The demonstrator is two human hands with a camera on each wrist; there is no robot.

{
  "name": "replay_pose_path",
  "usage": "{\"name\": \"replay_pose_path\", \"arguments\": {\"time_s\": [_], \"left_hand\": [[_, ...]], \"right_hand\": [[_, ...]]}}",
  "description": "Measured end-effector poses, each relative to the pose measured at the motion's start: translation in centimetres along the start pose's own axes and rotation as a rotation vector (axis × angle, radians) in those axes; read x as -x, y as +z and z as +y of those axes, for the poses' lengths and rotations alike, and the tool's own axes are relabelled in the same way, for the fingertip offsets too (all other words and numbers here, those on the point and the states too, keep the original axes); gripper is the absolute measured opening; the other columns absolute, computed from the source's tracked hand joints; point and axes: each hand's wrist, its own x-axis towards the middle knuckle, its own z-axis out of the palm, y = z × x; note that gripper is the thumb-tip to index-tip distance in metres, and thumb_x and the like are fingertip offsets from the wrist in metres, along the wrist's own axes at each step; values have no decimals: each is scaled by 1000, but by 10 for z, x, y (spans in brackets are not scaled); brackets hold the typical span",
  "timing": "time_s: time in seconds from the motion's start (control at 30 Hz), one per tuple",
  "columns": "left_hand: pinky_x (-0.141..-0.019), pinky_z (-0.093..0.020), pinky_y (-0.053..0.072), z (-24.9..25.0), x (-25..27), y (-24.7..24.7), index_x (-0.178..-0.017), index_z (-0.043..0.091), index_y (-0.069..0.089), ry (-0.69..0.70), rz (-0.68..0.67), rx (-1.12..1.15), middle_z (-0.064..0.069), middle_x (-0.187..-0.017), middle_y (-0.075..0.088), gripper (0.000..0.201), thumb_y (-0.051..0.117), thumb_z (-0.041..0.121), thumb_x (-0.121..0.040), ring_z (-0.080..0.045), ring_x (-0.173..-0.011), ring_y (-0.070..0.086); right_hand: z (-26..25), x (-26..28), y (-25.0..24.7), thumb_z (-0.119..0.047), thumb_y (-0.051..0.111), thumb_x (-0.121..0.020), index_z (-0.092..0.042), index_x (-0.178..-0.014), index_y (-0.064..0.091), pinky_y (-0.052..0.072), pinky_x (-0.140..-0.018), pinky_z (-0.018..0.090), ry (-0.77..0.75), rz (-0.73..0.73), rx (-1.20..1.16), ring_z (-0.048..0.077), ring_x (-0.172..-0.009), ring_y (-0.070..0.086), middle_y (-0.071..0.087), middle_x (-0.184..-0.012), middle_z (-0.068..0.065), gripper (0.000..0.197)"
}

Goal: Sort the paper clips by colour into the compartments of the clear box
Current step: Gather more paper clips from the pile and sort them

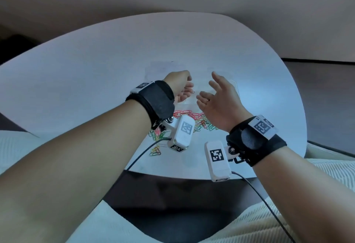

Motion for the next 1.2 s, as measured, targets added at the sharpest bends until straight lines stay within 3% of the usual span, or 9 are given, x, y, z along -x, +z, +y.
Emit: {"name": "replay_pose_path", "arguments": {"time_s": [0.1, 0.17, 0.3, 0.43, 0.53, 0.67, 0.97, 1.07, 1.2], "left_hand": [[-65, -24, 56, 5, -6, 10, -106, 1, 55, 15, 13, 68, -14, -94, 54, 25, 48, 21, -93, -22, -78, 55], [-77, -31, 51, 3, -10, 13, -101, 2, 51, 0, 12, 41, -14, -95, 49, 25, 51, 26, -94, -25, -84, 51], [-60, -27, 37, -6, -10, 9, -92, 6, 50, -34, -48, 34, -7, -82, 46, 31, 51, 37, -94, -19, -64, 43], [-98, -32, 47, -11, 6, -1, -132, 2, 49, 84, -69, 12, -15, -126, 56, 45, 49, 31, -97, -26, -114, 57], [-90, -31, 53, -12, 27, -14, -124, 8, 58, 225, -50, -166, -12, -115, 67, 32, 48, 22, -97, -24, -101, 66], [-78, -31, 53, -18, 53, -37, -102, 19, 68, 400, -2, -548, -2, -92, 74, 18, 55, 14, -90, -19, -83, 70], [-67, -23, 51, -68, 78, -73, -88, 28, 70, 468, 8, -855, 9, -80, 69, 17, 72, 14, -78, -6, -70, 62], [-67, -26, 47, -79, 66, -77, -86, 30, 66, 464, -39, -1042, 11, -81, 65, 15, 69, 17, -80, -11, -78, 61], [-69, -26, 43, -82, 49, -72, -88, 32, 65, 521, -41, -1203, 18, -78, 56, 14, 64, 19, -82, -14, -84, 59]], "right_hand": [[-5, 5, 0, -37, 55, -95, -19, -148, 31, 32, -114, 35, -69, 68, -69, 28, -141, 33, 31, -151, 22, 61], [-7, 7, -1, -34, 55, -96, -18, -146, 35, 34, -113, 34, -99, 105, -104, 29, -140, 35, 34, -150, 22, 56], [-10, 10, -5, -33, 54, -97, -16, -146, 36, 37, -111, 35, -143, 113, -89, 29, -137, 40, 38, -147, 22, 55], [-9, 13, -4, -31, 53, -97, -12, -138, 46, 44, -105, 34, -164, 95, -13, 29, -126, 52, 49, -139, 20, 45], [-7, 15, -3, -25, 52, -97, -10, -125, 58, 53, -93, 33, -171, 34, 114, 26, -105, 66, 64, -121, 15, 32], [-1, 23, 1, -18, 52, -96, -10, -113, 65, 54, -78, 34, -206, -53, 411, 25, -85, 68, 72, -103, 12, 23], [26, 52, -10, -17, 61, -89, -24, -95, 70, 50, -63, 25, -454, -74, 1347, 13, -69, 66, 67, -74, -11, 13], [33, 53, -25, -12, 58, -91, -24, -92, 75, 40, -59, 4, -464, 10, 1481, 1, -71, 60, 67, -82, -13, 21], [49, 46, -44, -9, 55, -90, -21, -98, 77, 44, -68, 16, -372, 69, 1608, 12, -81, 63, 72, -98, -4, 26]]}}
